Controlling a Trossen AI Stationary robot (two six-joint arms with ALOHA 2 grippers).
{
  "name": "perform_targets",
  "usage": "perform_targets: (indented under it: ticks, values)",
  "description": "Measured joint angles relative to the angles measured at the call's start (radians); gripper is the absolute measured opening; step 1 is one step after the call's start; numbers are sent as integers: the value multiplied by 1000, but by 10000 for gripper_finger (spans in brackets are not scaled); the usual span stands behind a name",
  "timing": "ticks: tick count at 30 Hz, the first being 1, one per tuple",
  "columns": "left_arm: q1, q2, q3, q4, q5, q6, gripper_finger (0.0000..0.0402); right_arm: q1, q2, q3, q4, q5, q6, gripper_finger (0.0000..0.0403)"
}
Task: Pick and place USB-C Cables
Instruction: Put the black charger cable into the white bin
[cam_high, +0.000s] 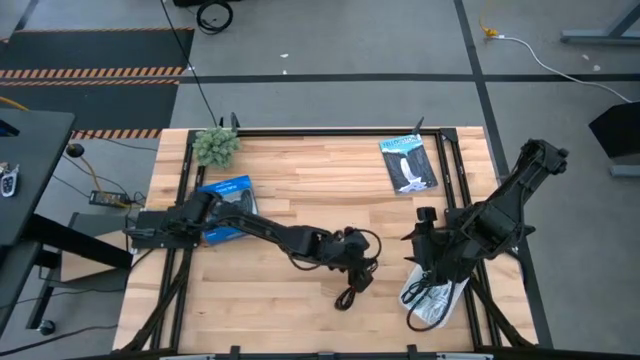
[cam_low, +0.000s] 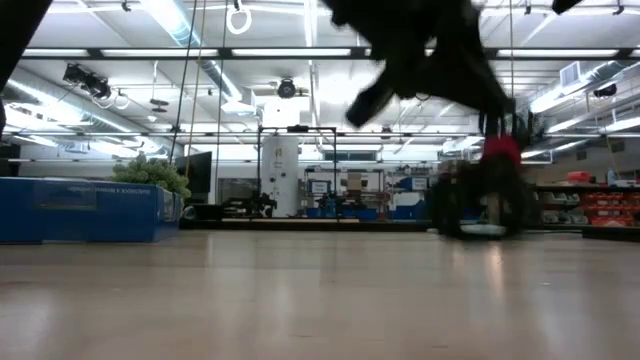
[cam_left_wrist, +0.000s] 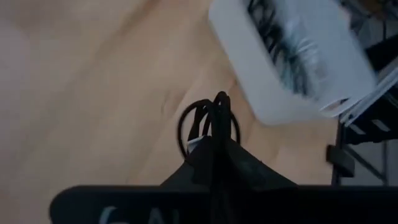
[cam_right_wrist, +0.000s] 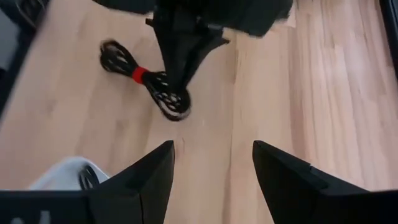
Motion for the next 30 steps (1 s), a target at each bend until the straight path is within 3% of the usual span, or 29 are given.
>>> perform_targets:
  ticks: [8,12,21,30]
  values:
    - [12,-176,0,16,-230,215,25,-59,-91,100,15,-22,1,224]
    - [32,-250,0,124,-310,352,25,-110,-139,138,51,-25,-8,224]
    - [63,-305,1,477,-325,642,26,-211,-152,152,90,-55,-55,226]
    - [62,-305,1,553,-321,680,26,-290,-148,152,296,-76,-209,233]
